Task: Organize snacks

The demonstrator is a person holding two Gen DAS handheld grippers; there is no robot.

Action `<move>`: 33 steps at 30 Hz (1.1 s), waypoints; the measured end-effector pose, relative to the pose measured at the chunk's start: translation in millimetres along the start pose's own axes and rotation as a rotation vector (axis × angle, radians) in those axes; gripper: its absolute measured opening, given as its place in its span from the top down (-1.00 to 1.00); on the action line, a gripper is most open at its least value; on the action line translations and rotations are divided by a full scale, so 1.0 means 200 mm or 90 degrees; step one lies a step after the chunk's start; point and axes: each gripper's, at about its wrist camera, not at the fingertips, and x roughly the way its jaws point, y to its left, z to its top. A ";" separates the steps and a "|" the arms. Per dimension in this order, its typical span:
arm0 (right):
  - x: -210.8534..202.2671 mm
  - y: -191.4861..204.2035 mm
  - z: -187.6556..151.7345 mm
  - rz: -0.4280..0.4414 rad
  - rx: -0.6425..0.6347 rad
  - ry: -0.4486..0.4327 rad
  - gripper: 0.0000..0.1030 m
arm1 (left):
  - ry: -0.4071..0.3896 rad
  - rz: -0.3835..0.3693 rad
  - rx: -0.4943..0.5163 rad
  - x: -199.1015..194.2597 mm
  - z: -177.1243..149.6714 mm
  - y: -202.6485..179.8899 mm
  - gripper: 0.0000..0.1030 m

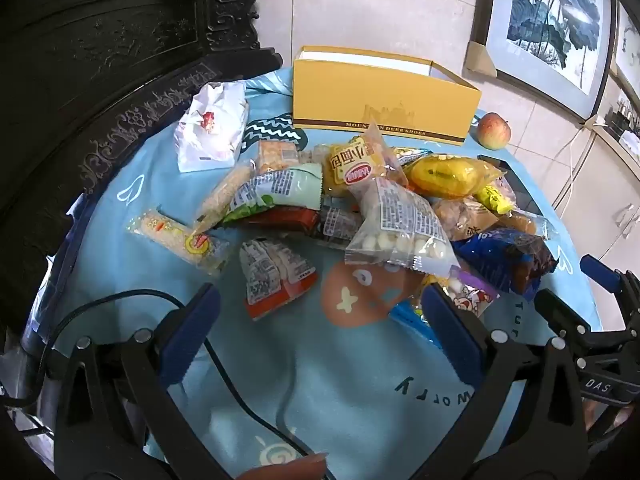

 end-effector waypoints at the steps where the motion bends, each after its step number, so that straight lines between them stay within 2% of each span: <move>1: 0.00 0.00 0.00 0.000 0.001 0.002 -0.97 | -0.001 0.004 0.005 0.00 0.00 0.00 -0.96; 16: -0.03 -0.01 0.06 -0.009 0.013 0.003 -0.97 | 0.004 -0.001 -0.006 0.00 -0.01 0.00 -0.96; 33: 0.00 0.02 0.03 -0.011 0.013 0.006 -0.97 | 0.006 -0.033 -0.008 -0.02 -0.01 0.00 -0.96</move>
